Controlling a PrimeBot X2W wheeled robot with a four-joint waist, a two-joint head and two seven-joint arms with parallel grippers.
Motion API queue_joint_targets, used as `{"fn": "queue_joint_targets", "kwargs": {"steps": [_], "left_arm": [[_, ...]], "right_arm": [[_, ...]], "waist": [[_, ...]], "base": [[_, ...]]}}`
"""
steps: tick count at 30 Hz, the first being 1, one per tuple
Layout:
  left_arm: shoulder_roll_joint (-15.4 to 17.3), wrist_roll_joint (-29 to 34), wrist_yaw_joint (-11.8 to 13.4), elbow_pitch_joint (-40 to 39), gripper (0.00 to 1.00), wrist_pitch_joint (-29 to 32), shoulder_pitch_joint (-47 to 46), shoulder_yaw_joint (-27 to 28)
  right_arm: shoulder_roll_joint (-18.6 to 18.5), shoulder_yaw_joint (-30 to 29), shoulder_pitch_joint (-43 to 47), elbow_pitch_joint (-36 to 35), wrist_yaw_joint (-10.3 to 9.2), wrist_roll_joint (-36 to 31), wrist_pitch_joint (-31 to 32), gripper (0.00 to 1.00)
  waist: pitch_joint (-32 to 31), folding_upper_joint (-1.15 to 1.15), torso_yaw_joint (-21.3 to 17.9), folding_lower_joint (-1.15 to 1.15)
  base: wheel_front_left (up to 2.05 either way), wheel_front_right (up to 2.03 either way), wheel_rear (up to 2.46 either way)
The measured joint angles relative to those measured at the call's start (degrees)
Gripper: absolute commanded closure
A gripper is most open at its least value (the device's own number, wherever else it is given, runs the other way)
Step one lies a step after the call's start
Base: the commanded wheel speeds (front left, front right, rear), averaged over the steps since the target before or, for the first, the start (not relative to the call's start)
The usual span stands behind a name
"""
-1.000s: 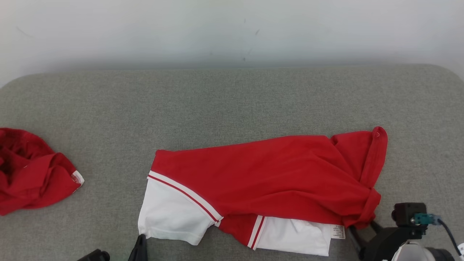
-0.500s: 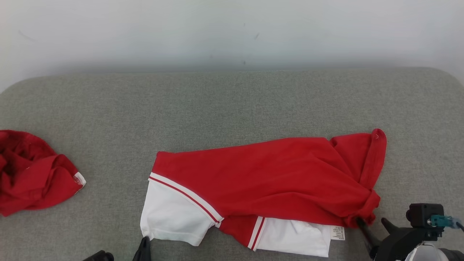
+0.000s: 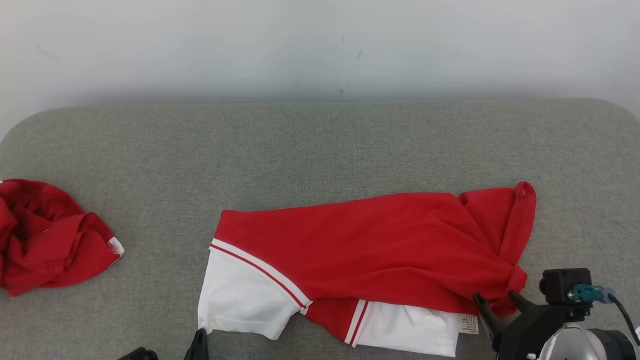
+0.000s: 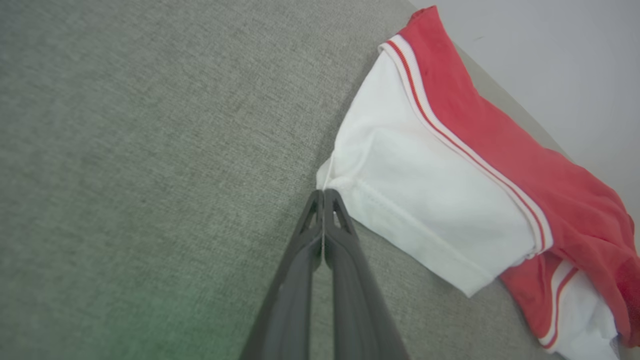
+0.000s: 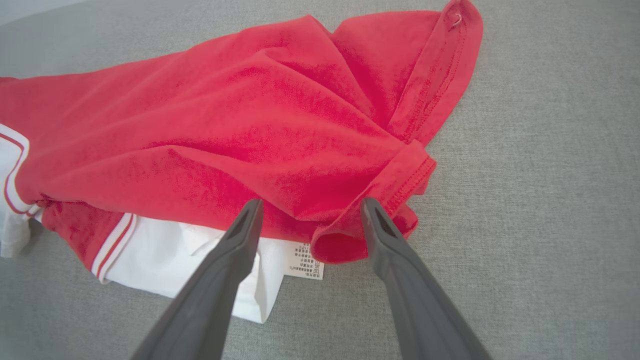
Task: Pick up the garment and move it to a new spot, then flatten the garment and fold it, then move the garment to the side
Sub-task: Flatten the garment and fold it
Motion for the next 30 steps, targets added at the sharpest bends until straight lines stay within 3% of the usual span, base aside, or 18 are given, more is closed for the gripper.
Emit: {"fn": "queue_joint_targets", "kwargs": {"steps": [11,12,13,14,15,16,22,30], "left_arm": [[0.00,-0.26,0.15,-0.13,1.00,0.00,-0.20,-0.20],[0.01,-0.27,0.15,-0.13,1.00,0.00,-0.30,-0.19],[0.02,-0.27,0.16,-0.12,1.00,0.00,-0.37,-0.18],[0.02,-0.29,0.16,-0.09,1.00,0.00,-0.51,-0.21],[0.02,-0.29,0.16,-0.08,1.00,0.00,-0.73,-0.24],[0.04,-0.29,0.15,-0.08,1.00,0.00,-0.85,-0.25],[0.15,-0.46,0.15,0.18,1.00,-0.08,-0.83,-0.29],[0.98,0.00,0.22,-2.81,1.00,-4.44,-2.00,1.72]], "right_arm": [[1.66,-2.88,-0.12,3.50,0.00,-7.97,1.00,0.00],[1.72,-3.02,-0.30,4.00,0.00,-8.23,0.85,0.05],[1.81,-3.15,-0.46,4.38,0.01,-8.28,0.83,0.27],[1.89,-3.28,-0.69,4.70,0.00,-8.43,0.78,0.62],[1.90,-3.41,-0.97,5.00,0.00,-8.69,0.59,0.77],[1.91,-3.53,-1.10,5.24,0.00,-8.79,0.53,1.00],[2.03,-5.95,-1.08,4.78,0.00,-8.04,-1.07,1.00],[2.07,-9.32,-5.80,0.58,0.00,10.96,-5.93,1.00]], "waist": [[0.97,0.00,0.52,0.00],[1.04,0.00,0.53,0.00],[1.09,0.00,0.53,0.00],[1.12,0.00,0.53,0.00],[1.13,0.00,0.56,0.00],[1.12,0.00,0.58,0.00],[0.81,0.00,0.66,0.00],[0.36,0.00,0.51,0.00]], "base": [[0.00,0.00,0.00],[0.00,0.00,0.00],[0.00,0.00,0.00],[0.00,0.00,0.00],[0.00,0.00,0.00],[0.00,0.00,0.00],[0.00,0.00,0.00],[0.00,0.00,0.00]]}}
